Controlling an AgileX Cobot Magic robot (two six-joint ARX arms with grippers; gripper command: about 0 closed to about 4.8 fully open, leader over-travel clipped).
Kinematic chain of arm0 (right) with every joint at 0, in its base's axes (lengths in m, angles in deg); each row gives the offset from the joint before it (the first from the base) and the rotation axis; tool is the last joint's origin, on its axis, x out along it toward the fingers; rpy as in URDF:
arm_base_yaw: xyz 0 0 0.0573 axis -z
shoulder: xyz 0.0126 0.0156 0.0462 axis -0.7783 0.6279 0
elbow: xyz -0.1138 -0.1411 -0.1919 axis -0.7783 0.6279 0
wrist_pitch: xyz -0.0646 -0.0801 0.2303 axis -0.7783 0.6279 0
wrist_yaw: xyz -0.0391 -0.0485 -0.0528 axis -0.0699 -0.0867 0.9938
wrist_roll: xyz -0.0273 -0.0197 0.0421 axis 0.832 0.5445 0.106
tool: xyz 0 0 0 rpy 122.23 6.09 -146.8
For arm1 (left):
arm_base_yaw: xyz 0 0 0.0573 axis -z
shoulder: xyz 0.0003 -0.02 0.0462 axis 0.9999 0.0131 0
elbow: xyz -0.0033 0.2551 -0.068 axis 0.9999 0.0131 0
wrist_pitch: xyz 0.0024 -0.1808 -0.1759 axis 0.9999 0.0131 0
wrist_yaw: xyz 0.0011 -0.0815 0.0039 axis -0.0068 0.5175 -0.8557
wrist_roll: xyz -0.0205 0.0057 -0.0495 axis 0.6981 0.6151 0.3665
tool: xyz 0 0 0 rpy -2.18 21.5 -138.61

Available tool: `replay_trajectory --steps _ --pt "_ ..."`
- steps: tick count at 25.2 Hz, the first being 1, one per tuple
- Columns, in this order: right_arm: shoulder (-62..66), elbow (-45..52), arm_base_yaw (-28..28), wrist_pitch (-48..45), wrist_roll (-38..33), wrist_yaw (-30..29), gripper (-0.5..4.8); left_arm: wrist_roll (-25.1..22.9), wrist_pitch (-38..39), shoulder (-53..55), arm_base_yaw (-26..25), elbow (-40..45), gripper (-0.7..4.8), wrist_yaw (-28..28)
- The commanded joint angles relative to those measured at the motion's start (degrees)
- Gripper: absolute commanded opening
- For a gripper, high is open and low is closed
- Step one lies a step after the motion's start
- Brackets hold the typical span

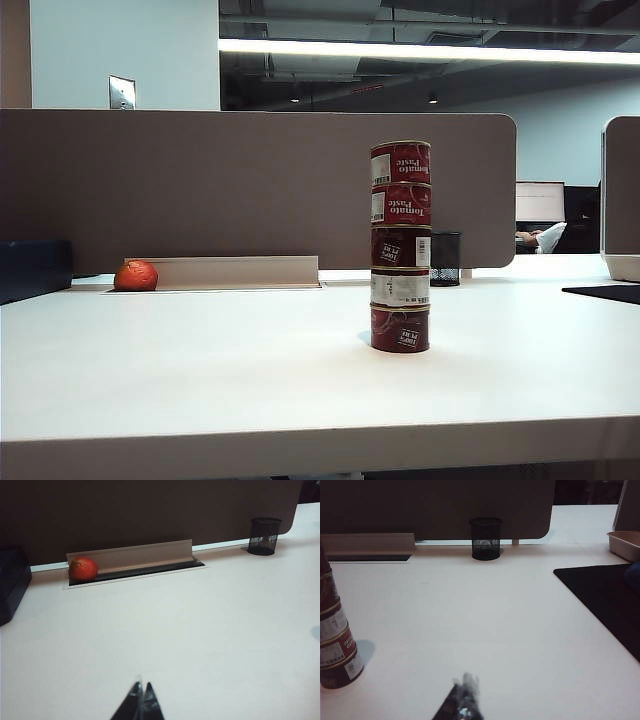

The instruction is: Take a can of tomato sauce from the stacked ones and place it on the table.

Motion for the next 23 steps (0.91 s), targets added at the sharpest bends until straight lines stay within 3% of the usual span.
replay_trajectory --steps 1,23 --pt "-0.02 -0.28 -0.04 -0.50 0.15 0.13 -0.08 0.17 -0.39 0.02 -0.04 -0.09 -0.06 0.04" --pt "-0.02 -0.28 -0.04 -0.52 0.15 0.13 -0.08 0.17 0.52 0.02 -0.04 -0.07 -0.06 0.04"
